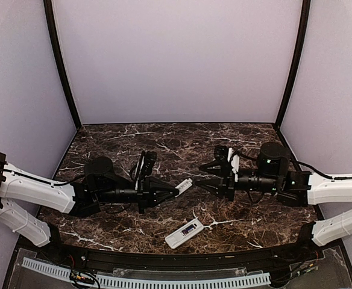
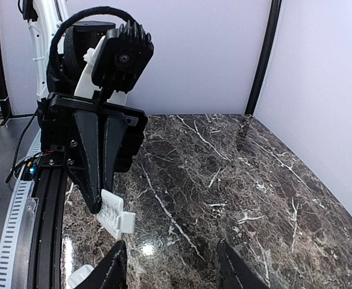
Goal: Load the batteries into the remote control
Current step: Pass from the left arm to the right
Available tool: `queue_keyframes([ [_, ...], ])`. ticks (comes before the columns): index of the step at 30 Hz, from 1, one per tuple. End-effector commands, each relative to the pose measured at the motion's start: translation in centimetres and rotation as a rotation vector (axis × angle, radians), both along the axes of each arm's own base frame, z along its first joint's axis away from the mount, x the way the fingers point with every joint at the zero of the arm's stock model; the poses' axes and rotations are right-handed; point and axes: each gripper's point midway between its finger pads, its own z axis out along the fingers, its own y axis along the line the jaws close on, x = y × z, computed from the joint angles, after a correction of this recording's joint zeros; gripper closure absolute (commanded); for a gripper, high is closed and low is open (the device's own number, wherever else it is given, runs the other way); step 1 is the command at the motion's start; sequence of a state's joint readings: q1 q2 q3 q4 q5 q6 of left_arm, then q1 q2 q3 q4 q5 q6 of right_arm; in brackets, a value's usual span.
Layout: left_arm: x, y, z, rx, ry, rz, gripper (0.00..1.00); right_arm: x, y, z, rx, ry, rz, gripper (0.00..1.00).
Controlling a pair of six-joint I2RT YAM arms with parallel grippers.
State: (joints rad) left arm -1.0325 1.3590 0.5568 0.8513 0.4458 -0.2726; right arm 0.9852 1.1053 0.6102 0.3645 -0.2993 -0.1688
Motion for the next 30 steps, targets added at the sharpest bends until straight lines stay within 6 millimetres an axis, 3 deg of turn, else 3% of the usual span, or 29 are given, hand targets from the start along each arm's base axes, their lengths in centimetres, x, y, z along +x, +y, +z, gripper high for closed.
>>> queue_keyframes([
  [1,-0.6,0.0,1.0,-0.030,-0.031,-0.023,1.00,-0.6,0.5,0.7,0.021,0.041,0.050,0.54],
  [9,-0.5,-0.1,0.8,-0.023,-0.021,-0.015,1.00,-1.9,1.4,1.6,0.074,-0.006,0.146,0.61],
  [14,-0.1,-0.3,0.0,0.014,-0.005,0.001,1.00,-2.1,2.0,0.5,0.032,0.003,0.147,0.63],
  [26,-0.2,-0.7,-0.6,0.019,0.016,-0.013,1.00,-1.9,2.6,-0.5,-0.021,0.024,0.127,0.82],
  [30,-0.2,-0.7,-0.5,0.013,0.011,-0.018,1.00,-2.2,2.6,-1.0,-0.040,0.050,0.138,0.83],
])
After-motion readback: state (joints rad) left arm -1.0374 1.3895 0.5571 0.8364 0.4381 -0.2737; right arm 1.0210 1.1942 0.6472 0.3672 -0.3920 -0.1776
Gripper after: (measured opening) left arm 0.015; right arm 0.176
